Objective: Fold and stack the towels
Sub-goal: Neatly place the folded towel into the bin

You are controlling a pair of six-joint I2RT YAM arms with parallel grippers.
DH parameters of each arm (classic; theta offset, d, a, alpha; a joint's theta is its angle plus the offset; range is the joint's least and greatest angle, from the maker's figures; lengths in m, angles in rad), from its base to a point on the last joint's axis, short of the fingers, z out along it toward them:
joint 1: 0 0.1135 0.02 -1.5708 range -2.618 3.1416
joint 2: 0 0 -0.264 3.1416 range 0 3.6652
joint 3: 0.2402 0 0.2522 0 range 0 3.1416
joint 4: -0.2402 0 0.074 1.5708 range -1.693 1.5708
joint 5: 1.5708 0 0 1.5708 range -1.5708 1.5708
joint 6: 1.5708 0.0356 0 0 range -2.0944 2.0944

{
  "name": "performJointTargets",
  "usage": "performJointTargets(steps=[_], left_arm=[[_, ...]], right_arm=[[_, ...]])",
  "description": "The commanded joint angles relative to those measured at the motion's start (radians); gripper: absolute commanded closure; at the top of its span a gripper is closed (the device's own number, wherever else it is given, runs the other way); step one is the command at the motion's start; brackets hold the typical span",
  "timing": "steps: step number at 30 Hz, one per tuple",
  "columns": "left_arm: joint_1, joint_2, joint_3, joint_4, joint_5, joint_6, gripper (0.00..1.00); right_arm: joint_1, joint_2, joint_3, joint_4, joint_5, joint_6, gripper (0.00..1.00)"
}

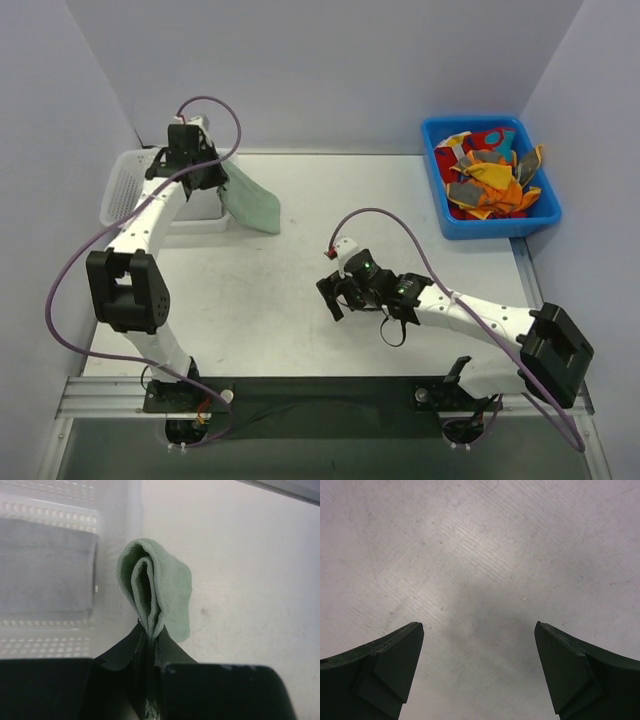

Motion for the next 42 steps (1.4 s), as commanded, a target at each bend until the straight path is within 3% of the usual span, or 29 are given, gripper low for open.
performJointTargets(steps=[1,10,18,26,42], left_arm=[[0.073,0.041,0.158,-0.117,-0.024,0.126,1.00],[0.243,0.169,0.405,-0.225,-0.052,0.208,1.00],[0.282,0.273,0.534,-0.268,-0.073,0.268,1.00],[0.300,0.325,0.539,-0.277,-0.073,0.274,1.00],[0.305,0.354,0.513,-0.279,-0.201,0.323,1.00]], right_arm=[[-0.008,0.056,0.048,-0.037,0.026,-0.028,0.00],[-0.014,0.200,0.137,-0.054,-0.037,-0.039,0.00],[-0.015,0.272,0.208,-0.093,-0.075,-0.058,0.00],[-0.015,0.311,0.246,-0.129,-0.088,-0.068,0.00],[-0.015,0.344,0.277,-0.149,-0.100,-0.077,0.01]])
